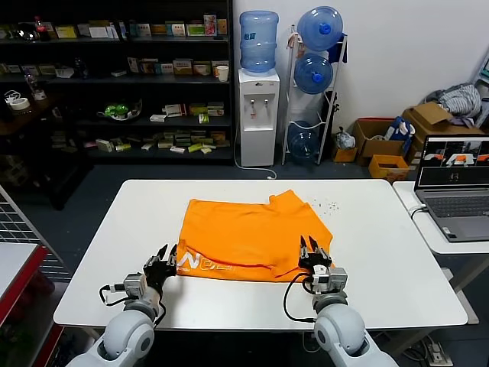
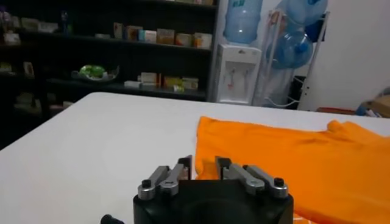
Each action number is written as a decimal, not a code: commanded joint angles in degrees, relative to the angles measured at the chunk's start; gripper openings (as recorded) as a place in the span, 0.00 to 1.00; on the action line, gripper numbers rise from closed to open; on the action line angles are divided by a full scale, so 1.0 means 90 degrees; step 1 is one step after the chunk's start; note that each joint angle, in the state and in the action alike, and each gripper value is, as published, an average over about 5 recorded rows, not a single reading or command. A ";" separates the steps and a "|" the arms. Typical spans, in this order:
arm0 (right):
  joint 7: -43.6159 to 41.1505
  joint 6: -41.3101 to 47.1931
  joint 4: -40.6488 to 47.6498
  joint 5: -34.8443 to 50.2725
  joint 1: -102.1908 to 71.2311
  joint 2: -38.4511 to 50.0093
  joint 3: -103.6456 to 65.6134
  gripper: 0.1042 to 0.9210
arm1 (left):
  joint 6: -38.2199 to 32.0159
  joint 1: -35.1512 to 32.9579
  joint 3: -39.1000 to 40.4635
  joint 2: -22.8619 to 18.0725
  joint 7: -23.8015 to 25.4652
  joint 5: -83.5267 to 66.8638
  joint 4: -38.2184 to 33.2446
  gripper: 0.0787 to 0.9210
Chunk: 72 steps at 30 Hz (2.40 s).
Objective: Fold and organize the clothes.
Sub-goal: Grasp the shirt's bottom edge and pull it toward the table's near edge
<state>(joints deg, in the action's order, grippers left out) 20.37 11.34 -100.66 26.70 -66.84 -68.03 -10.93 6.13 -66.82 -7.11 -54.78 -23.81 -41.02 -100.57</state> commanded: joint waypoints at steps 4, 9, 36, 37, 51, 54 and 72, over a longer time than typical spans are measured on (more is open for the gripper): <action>-0.0566 0.0056 -0.0547 -0.0319 -0.1385 0.0672 -0.0656 0.62 | 0.0107 -0.0967 -0.0177 0.0327 0.0240 -0.0195 -0.0384 0.60; -0.0702 0.0297 -0.0661 -0.0004 -0.1667 0.0733 -0.0885 0.79 | 0.0105 -0.0886 -0.0112 0.0196 0.0391 -0.0306 -0.0265 0.76; -0.0546 0.0917 -0.0479 0.0825 -0.1304 0.0633 -0.0610 0.82 | 0.0321 -0.0193 0.0098 0.0182 0.0394 -0.0471 0.0271 0.86; -0.0538 0.0917 -0.0482 0.0832 -0.1312 0.0636 -0.0613 0.79 | 0.0319 -0.0190 0.0106 0.0192 0.0394 -0.0470 0.0267 0.84; -0.0474 0.0895 -0.0460 0.0832 -0.1328 0.0635 -0.0624 0.29 | 0.0308 -0.0220 0.0204 0.0170 0.0362 -0.0447 0.0231 0.36; -0.0452 0.0868 -0.0482 0.0836 -0.1344 0.0650 -0.0628 0.18 | 0.0295 -0.0231 0.0187 0.0165 0.0322 -0.0448 0.0173 0.25; 0.0174 0.0631 -0.1529 0.1332 -0.1987 0.1268 -0.1125 0.02 | 0.0304 -0.0894 -0.0233 0.0776 -0.0384 -0.0935 -0.1161 0.01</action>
<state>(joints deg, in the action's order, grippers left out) 19.94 17.55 -110.42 37.13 -82.25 -58.54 -19.12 8.45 -71.88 -7.93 -50.69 -23.75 -46.82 -104.26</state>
